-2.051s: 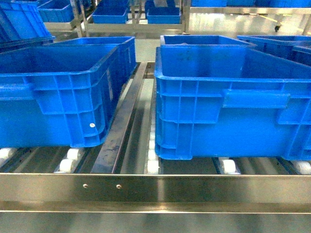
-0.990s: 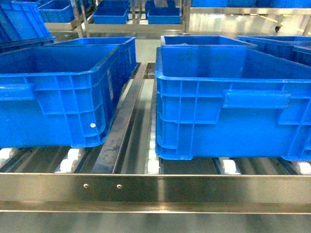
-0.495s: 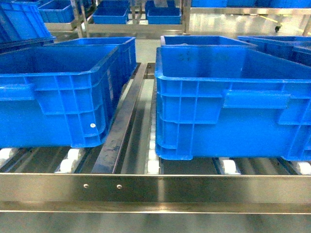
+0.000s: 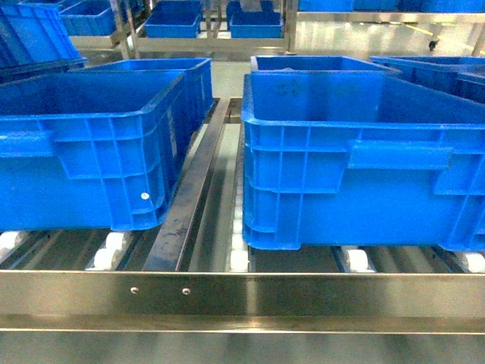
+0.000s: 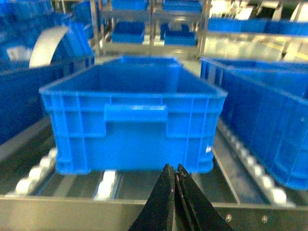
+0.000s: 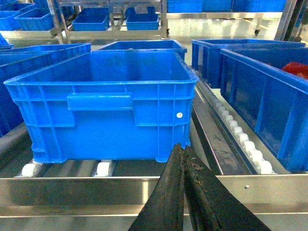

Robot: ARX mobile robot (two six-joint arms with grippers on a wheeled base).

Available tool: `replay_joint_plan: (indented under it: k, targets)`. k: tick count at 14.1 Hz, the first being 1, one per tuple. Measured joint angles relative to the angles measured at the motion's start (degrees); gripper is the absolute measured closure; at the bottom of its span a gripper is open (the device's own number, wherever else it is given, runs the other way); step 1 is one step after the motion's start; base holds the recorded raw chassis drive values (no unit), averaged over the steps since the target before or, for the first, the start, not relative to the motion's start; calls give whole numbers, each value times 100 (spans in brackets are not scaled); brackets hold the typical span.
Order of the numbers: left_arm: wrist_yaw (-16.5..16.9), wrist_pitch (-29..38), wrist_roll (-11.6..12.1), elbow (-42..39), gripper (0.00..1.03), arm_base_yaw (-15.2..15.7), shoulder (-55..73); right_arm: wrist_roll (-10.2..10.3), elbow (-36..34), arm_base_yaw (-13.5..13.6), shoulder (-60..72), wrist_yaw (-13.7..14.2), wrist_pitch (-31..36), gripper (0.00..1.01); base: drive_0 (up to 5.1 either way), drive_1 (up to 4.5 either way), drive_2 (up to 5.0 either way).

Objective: Sort blue parts and orange caps into right shelf containers

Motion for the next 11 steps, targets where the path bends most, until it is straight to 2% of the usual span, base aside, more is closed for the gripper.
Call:
replay_joint_plan:
  k: [1, 2, 7, 8, 11]
  targets:
    - [57, -540, 4, 0, 101, 0, -354, 0, 0, 0, -2, 2, 26, 99, 0, 0, 0]
    - [15, -699, -4, 0, 101, 0, -748, 2, 0, 0, -4, 0, 70, 99, 0, 0, 0]
    - [24, -710, -4, 0, 101, 0, -737, 2, 0, 0, -2, 7, 46, 99, 0, 0, 0]
    - [26, -708, -11, 0, 97, 0, -737, 0, 0, 0, -2, 7, 46, 91, 0, 0, 0]
    - [24, -708, -11, 0, 58, 0, -737, 2, 0, 0, -2, 7, 48, 53, 0, 0, 0]
